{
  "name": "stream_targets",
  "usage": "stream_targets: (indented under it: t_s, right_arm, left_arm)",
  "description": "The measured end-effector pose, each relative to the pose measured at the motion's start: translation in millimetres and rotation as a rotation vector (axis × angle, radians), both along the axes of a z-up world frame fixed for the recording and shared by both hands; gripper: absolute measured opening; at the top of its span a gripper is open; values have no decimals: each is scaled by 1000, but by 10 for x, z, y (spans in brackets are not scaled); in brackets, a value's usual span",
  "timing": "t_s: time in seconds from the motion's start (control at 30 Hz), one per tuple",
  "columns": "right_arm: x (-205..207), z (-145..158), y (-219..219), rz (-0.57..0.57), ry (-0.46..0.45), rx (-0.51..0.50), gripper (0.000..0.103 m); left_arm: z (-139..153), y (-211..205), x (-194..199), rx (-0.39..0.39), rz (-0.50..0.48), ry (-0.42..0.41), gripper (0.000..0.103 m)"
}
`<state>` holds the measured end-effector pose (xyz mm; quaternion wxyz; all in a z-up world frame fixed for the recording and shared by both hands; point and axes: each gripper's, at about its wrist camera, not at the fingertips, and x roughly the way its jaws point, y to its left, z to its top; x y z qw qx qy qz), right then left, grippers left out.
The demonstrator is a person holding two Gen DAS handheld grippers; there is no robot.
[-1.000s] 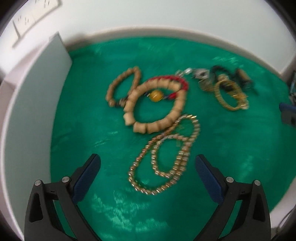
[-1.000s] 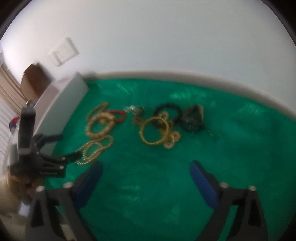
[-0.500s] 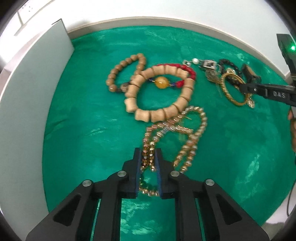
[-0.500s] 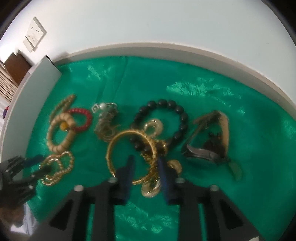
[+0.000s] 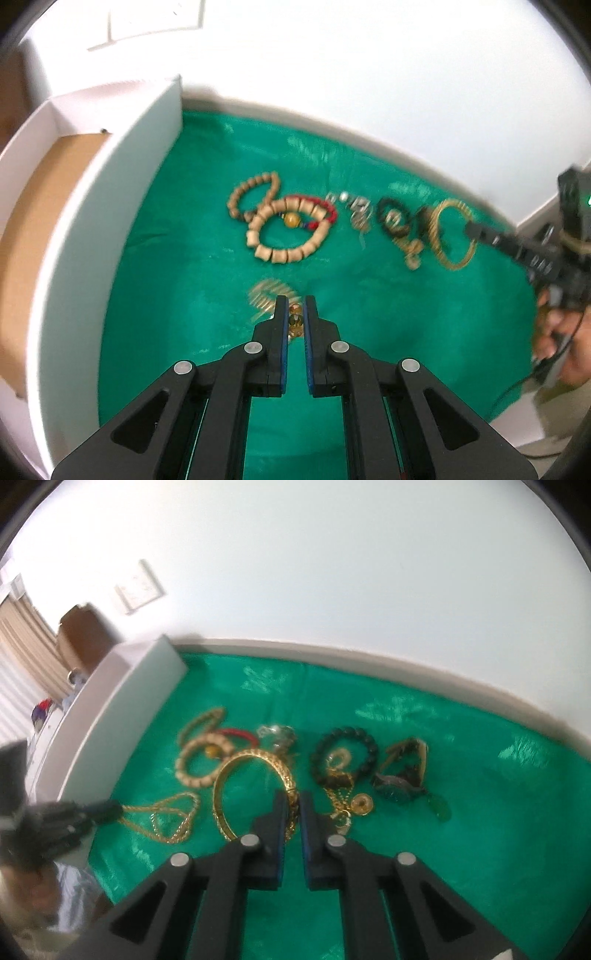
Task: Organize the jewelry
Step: 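Carry both pieces into the white box and open both tools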
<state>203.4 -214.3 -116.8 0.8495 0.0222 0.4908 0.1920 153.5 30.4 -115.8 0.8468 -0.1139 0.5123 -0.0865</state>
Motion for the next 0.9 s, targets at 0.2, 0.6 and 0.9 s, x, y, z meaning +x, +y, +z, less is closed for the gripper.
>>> stream_targets:
  t_s: [0.2,0.6,0.9]
  right_arm:
    - [-121,317,203,104,-50,34,7]
    - [-205,1167,1663,346,-91,158,7]
    - [-102,912,3452,529,-54,147,7]
  left_arm:
    - [520,199,-262,-16,131,-64,5]
    - [1721,1325,-695,12,328,-202,5]
    - [1205,2427,-637,170,455,-128,5]
